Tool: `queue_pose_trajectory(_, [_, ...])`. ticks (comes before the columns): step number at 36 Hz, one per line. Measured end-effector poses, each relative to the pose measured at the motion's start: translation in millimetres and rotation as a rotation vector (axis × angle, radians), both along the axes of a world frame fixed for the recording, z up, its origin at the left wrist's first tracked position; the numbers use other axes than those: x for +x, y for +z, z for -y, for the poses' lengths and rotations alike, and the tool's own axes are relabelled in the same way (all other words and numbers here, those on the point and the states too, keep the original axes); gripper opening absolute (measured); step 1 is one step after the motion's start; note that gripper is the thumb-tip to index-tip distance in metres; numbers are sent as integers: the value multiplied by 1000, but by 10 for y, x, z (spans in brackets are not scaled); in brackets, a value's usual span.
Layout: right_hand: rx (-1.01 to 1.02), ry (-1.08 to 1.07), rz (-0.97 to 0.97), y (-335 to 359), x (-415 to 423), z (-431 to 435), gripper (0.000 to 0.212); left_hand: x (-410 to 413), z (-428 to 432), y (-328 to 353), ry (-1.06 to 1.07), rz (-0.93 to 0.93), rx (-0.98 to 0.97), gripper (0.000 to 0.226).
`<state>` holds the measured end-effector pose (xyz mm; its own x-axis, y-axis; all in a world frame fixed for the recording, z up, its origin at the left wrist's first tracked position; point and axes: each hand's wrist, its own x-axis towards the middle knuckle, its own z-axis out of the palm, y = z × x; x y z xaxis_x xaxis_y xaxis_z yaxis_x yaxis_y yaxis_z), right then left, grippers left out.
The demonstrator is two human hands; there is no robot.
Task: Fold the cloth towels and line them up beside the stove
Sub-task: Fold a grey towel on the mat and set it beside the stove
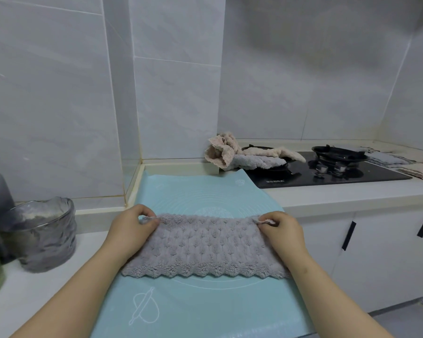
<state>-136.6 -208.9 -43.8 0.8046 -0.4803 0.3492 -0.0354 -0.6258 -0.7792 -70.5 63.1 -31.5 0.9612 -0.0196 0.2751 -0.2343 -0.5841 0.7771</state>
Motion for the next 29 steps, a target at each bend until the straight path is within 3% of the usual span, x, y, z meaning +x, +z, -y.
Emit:
queue_pose_trajectory(3, [157, 20, -33, 30, -29, 28, 20, 9, -2, -14, -9, -66, -107, 16])
queue_pose_trajectory(9, [386, 74, -105, 105, -9, 35, 26, 1, -80, 53, -74, -366, -555, 10])
queue_pose_trajectory(16, [459, 85, -2, 101, 39, -20, 24, -31, -25, 108, -125, -360, -699, 14])
queue_pose_trajectory(23, [401, 64, 125, 214, 253, 12, 26, 138, -19, 135, -24, -126, -570, 18])
queue_pose_trajectory(29, [257, -21, 101, 315, 603, 60, 30, 351, 174, 247, 80, 50, -149, 9])
